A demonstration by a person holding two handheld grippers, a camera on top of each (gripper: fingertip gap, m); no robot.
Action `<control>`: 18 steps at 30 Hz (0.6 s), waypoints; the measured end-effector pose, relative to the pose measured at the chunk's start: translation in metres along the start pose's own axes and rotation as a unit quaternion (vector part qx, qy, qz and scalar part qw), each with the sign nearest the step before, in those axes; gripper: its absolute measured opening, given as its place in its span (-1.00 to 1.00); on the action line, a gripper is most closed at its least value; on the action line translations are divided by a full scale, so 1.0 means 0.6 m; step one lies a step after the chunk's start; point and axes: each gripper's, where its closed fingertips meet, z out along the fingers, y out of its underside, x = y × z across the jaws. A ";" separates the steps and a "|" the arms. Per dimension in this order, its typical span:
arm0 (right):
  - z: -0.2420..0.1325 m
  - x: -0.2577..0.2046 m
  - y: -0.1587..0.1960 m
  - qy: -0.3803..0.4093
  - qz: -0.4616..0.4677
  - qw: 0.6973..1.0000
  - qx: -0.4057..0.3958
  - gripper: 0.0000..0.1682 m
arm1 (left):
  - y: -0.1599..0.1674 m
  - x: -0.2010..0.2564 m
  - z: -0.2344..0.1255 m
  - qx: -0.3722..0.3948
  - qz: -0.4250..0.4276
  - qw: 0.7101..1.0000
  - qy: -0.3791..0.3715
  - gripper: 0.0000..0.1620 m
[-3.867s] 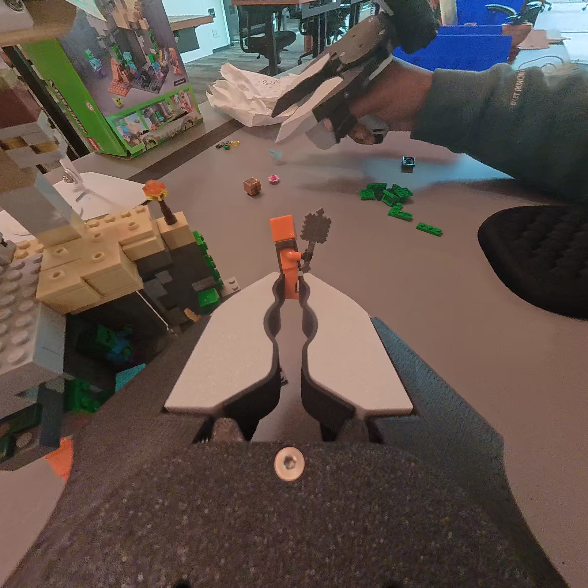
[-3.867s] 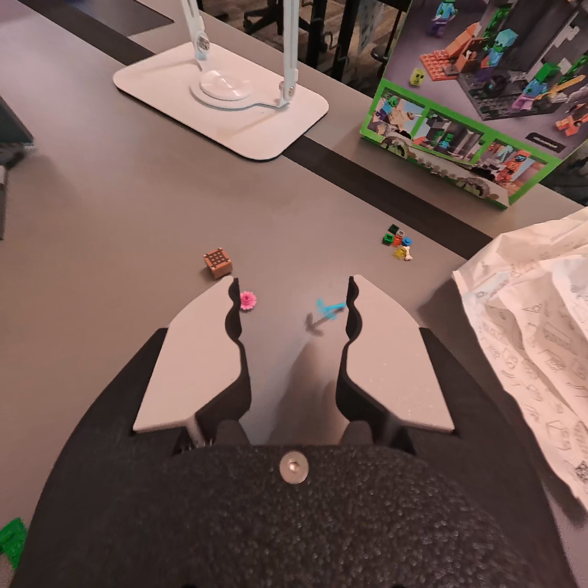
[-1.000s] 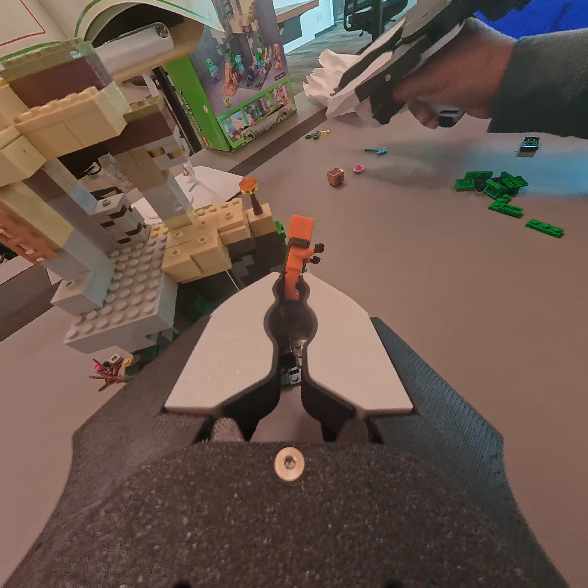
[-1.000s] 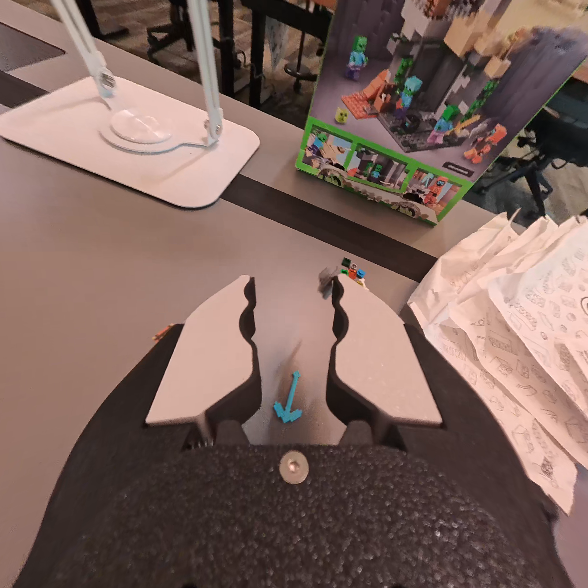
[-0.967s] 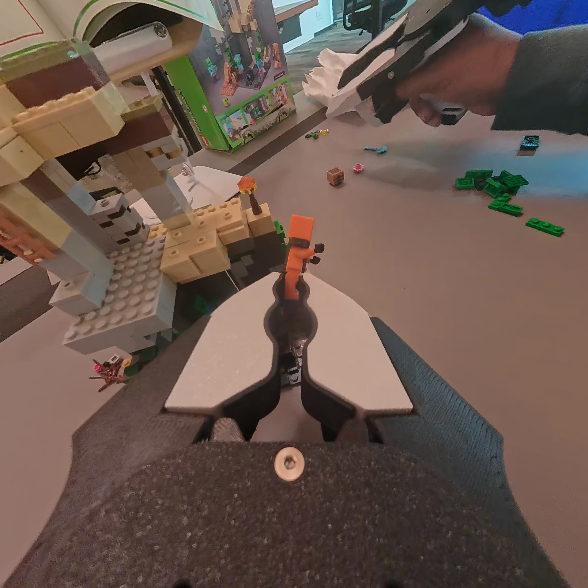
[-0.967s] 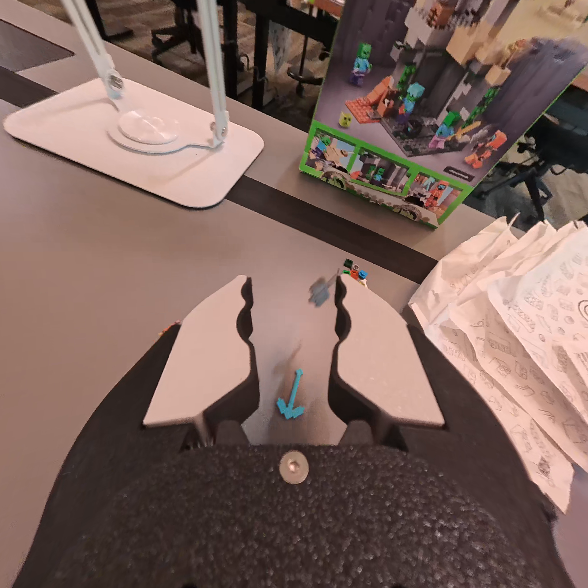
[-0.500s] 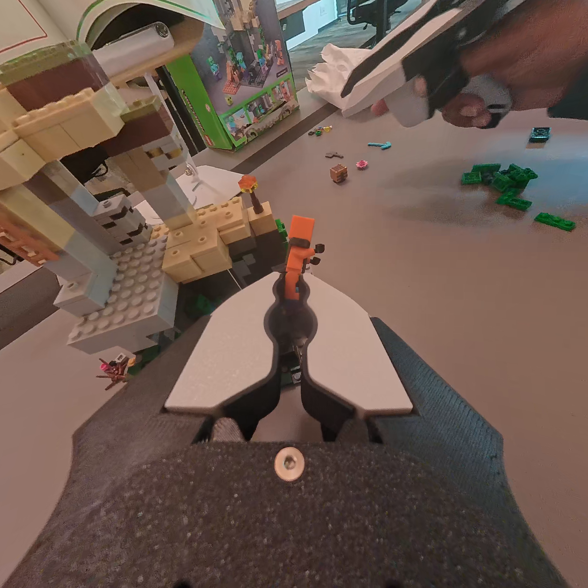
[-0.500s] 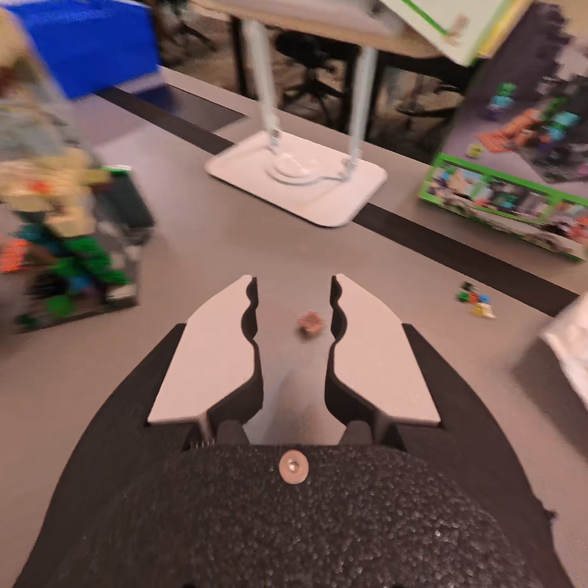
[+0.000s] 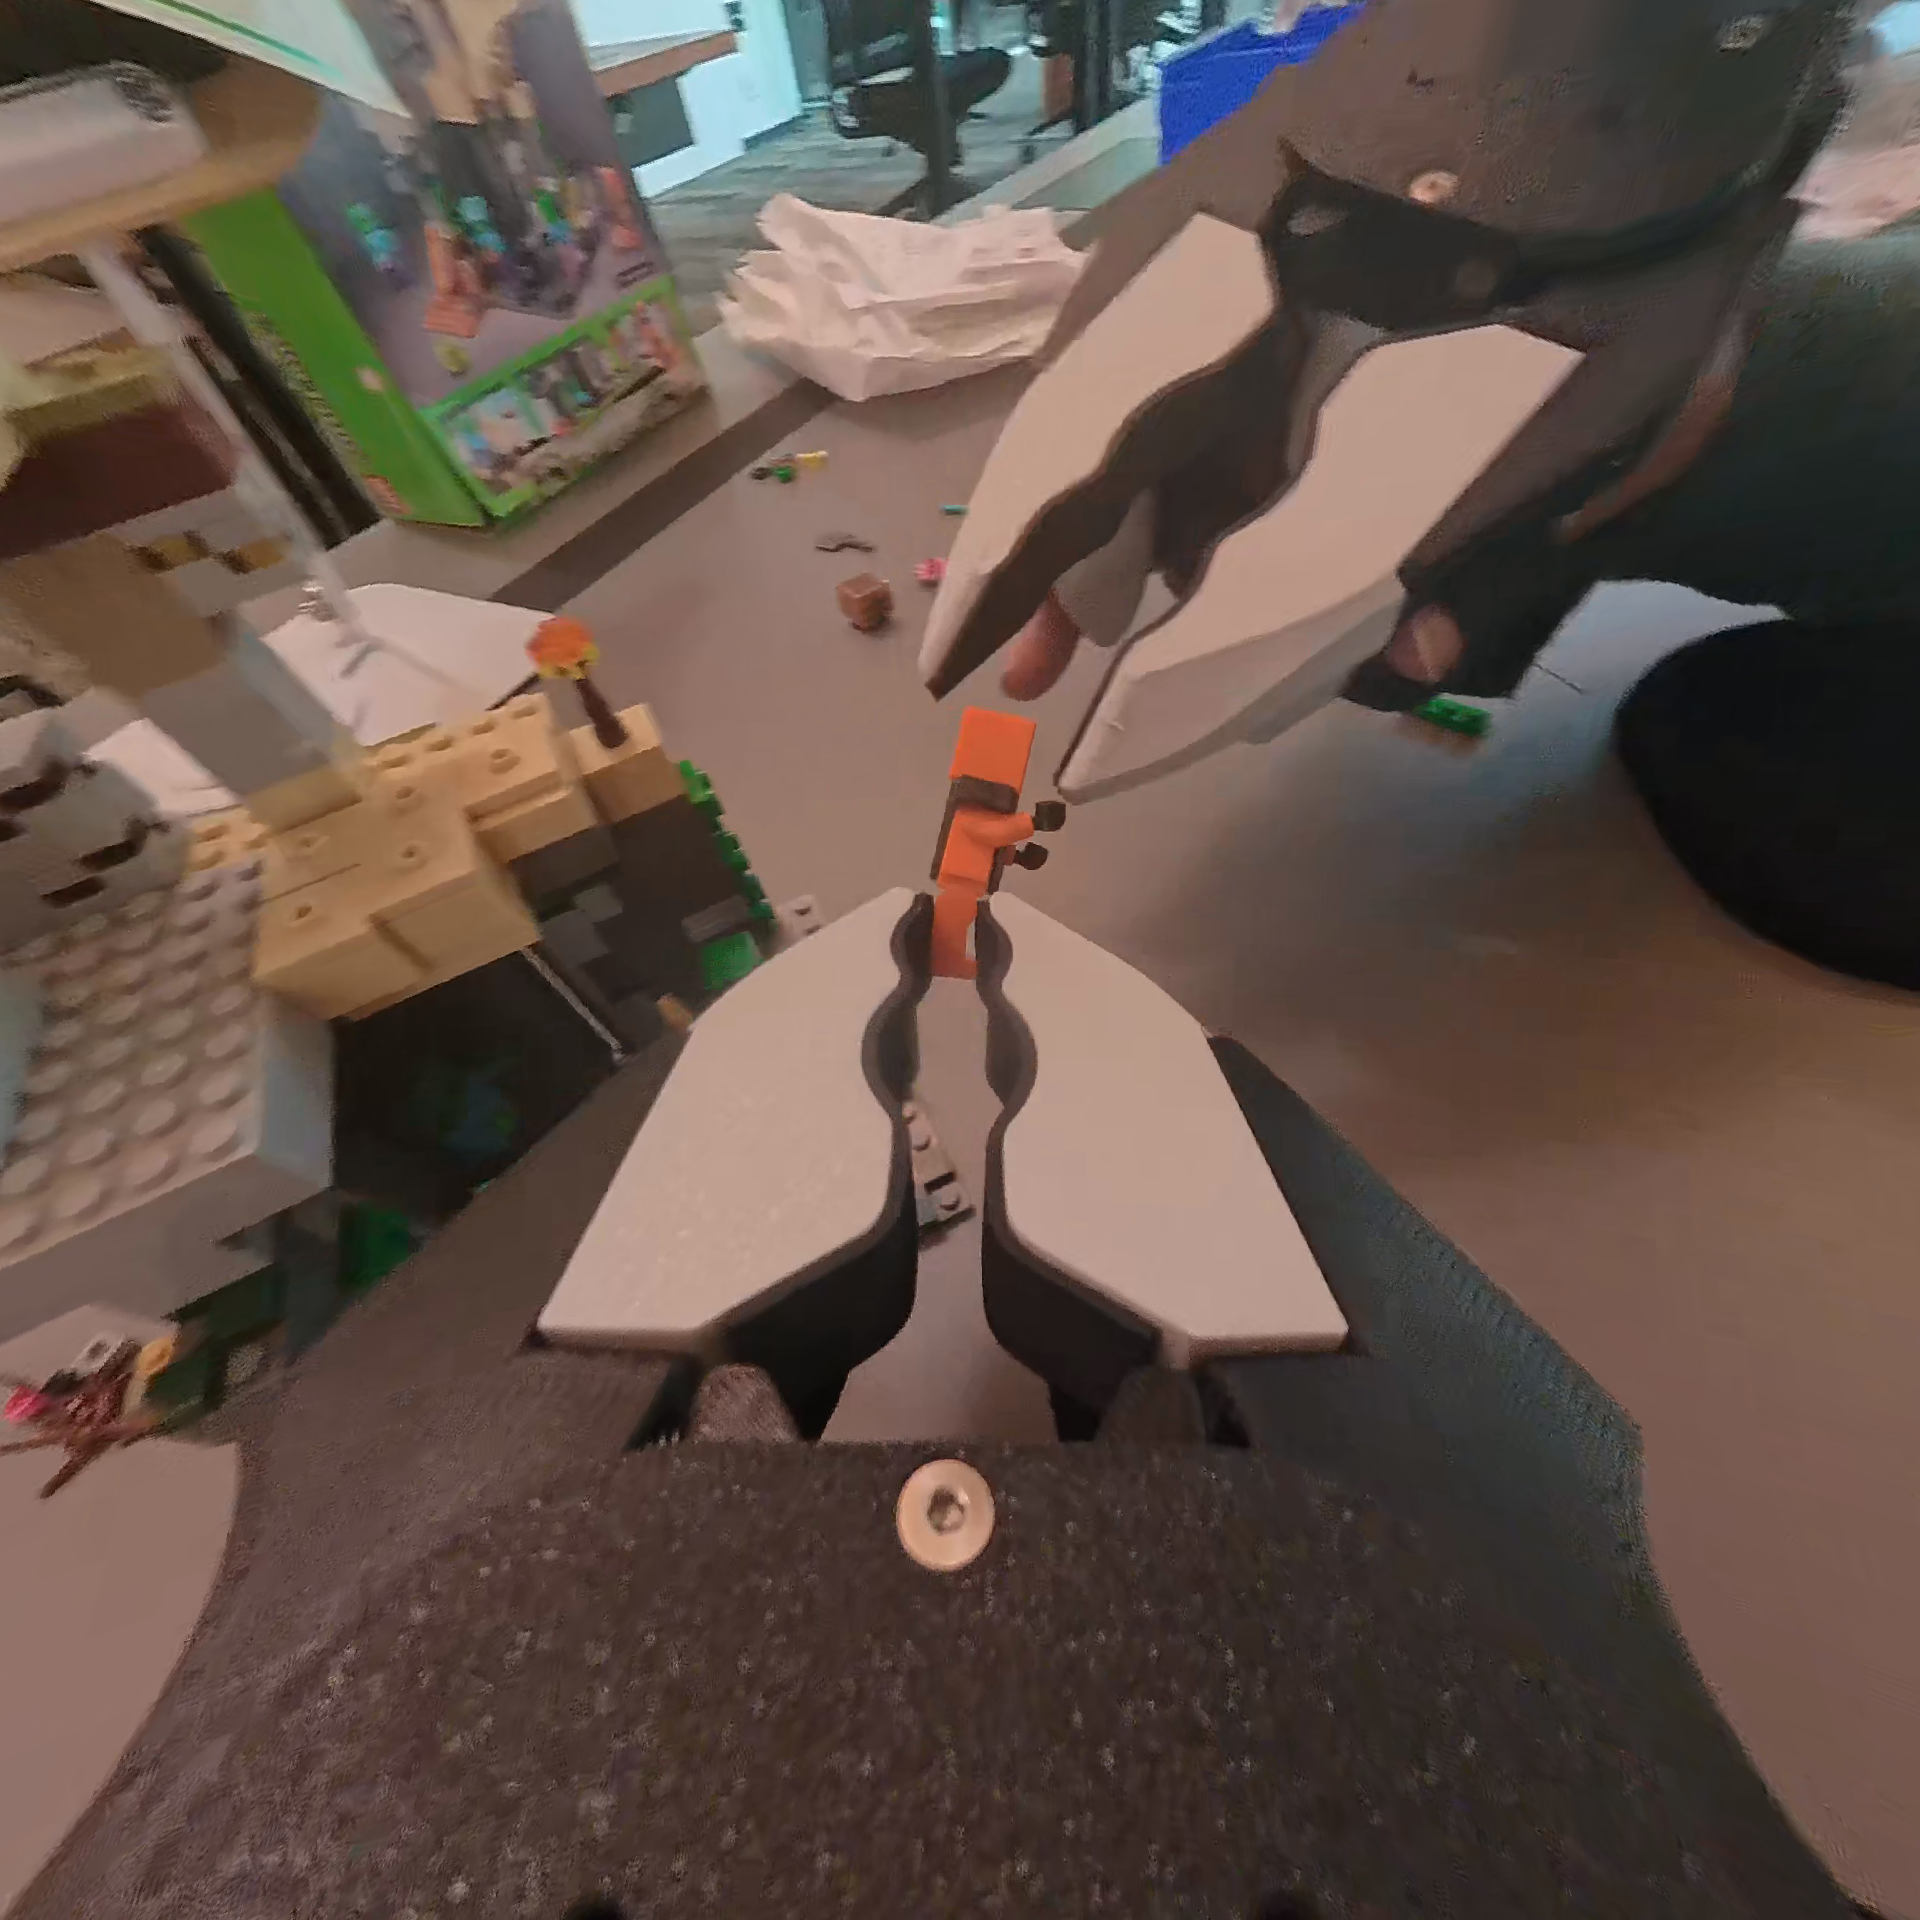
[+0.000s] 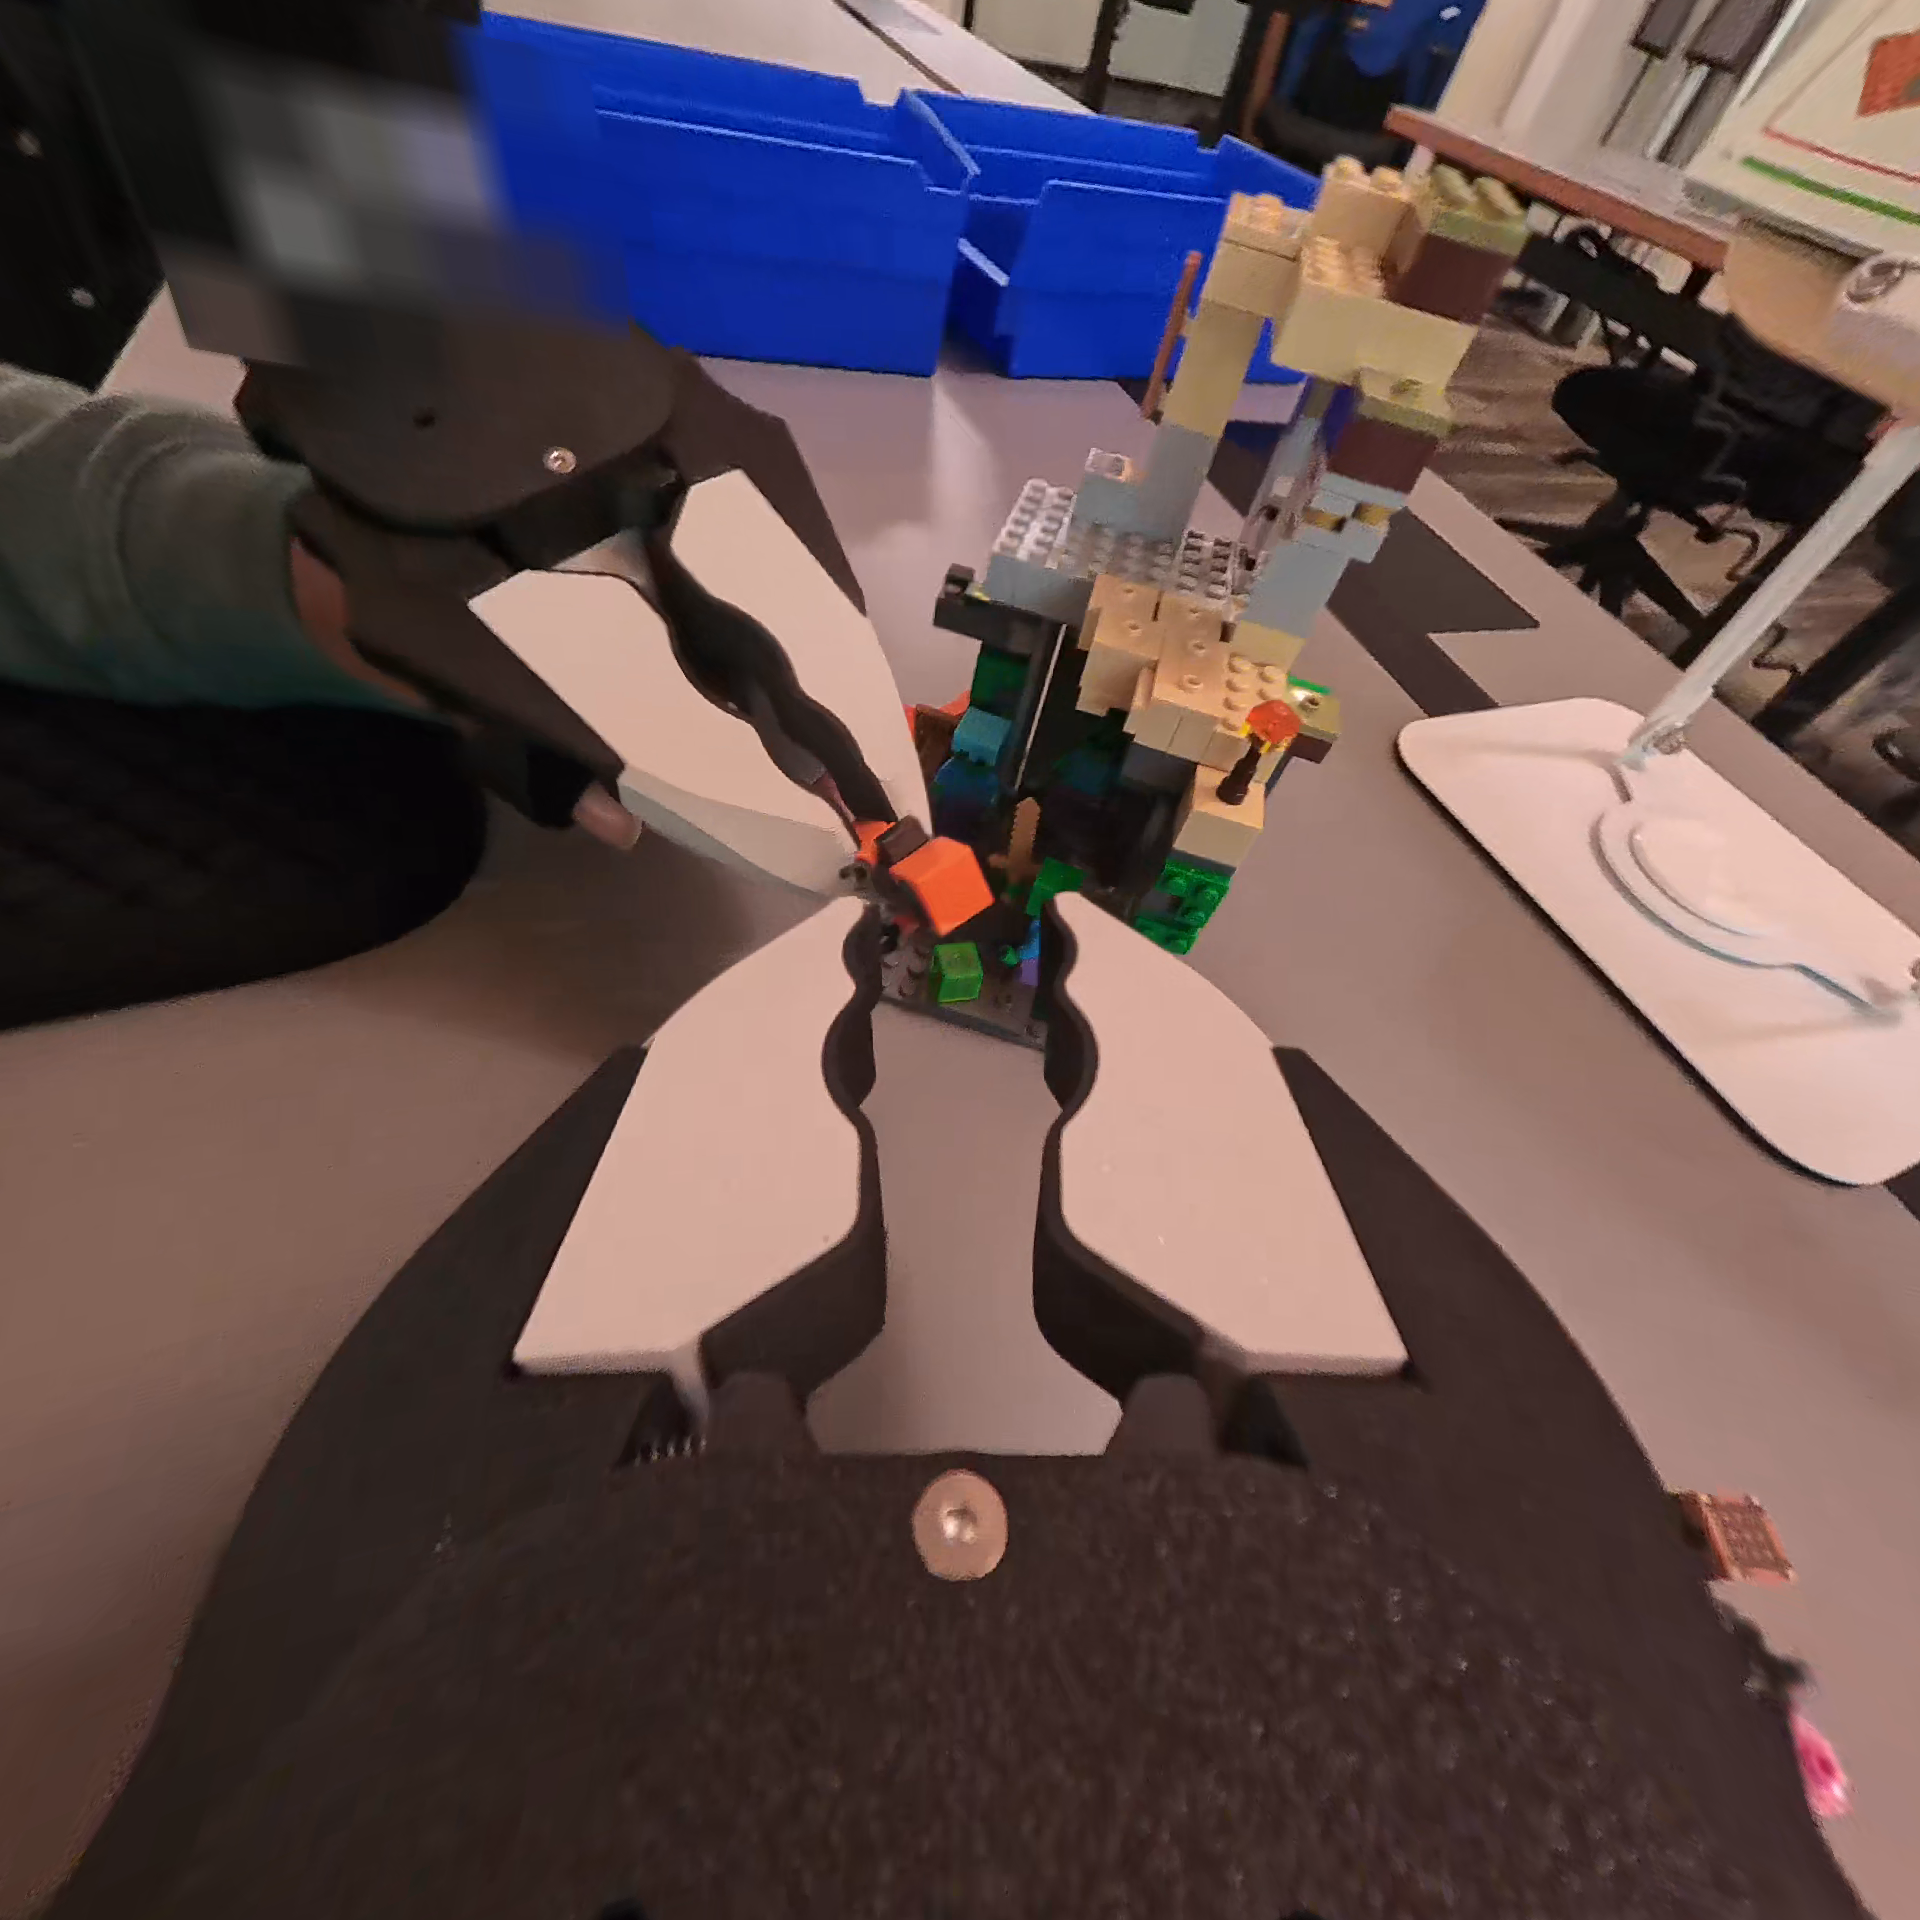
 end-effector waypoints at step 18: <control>-0.018 -0.048 0.034 -0.095 -0.016 0.995 -0.038 -0.85 | 0.023 0.060 0.016 -0.026 0.048 0.994 0.093 -0.75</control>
